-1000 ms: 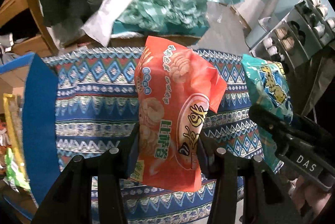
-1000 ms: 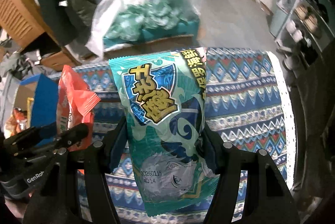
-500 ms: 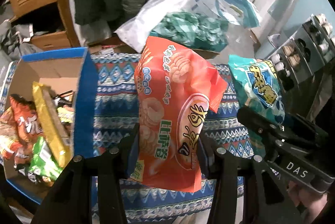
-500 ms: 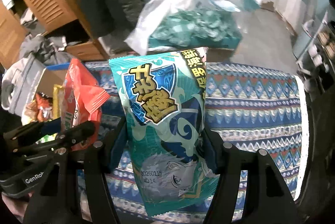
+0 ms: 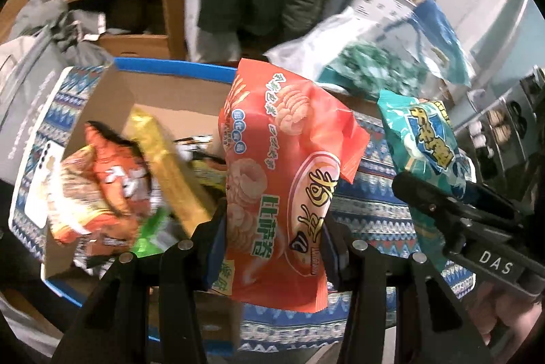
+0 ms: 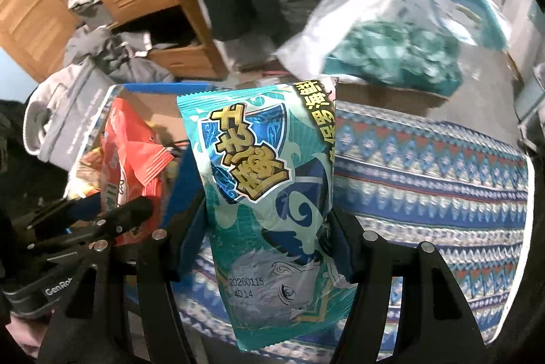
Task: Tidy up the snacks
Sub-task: 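Carry the teal bag and orange-red bag over the cardboard box, then lower both bags into the box and open both tools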
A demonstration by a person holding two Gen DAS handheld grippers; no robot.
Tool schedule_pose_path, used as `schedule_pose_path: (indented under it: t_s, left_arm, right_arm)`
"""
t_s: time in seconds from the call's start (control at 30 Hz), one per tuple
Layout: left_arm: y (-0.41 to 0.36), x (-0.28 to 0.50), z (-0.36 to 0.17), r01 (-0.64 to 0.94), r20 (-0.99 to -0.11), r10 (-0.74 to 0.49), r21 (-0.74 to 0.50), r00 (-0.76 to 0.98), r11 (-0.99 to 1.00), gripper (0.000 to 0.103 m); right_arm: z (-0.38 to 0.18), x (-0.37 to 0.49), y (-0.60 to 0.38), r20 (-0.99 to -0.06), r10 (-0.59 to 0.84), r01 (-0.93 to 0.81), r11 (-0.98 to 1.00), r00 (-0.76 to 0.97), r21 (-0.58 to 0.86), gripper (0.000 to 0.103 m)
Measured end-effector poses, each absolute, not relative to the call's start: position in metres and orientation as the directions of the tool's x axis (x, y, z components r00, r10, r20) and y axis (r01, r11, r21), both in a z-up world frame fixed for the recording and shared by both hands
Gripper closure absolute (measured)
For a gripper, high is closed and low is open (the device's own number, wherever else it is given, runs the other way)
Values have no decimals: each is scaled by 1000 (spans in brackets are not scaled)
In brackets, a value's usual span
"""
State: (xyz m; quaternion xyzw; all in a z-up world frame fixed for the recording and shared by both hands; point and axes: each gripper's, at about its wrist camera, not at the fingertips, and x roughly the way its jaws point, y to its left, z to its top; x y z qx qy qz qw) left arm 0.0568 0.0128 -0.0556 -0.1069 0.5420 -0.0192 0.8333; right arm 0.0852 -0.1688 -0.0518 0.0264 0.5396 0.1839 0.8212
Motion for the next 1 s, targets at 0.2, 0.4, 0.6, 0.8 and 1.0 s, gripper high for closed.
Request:
schedule_pose_path:
  t_s: [0.2,0.4,0.6,0.8,1.0]
  left_arm:
    - [53,50,-58,-143,-902,-118,-193,416,971,54]
    - [88,47,-69,-202,-906,-93,-191,414,961,54]
    - [122,46,-85,-267,-909,-96,-218,407,939,54]
    - [141,53,-92,-295,-903,-123,-260,413,920,54]
    - [152,53,-97,-322,-890,-162,-316,425,893,50]
  right_arm:
    - [-55,93,-121,-872,379,-334,902,309,274,38]
    - [-62,100,-79,-880,380,-375,889,283,263,38]
    - [-70,110,-43,-885,395,-385,878,246,285,38]
    - [-77,118,-12,-894,383,-394,878,234,273,38]
    - [-84,127,-2,-898,379,-368,886,223,283,37]
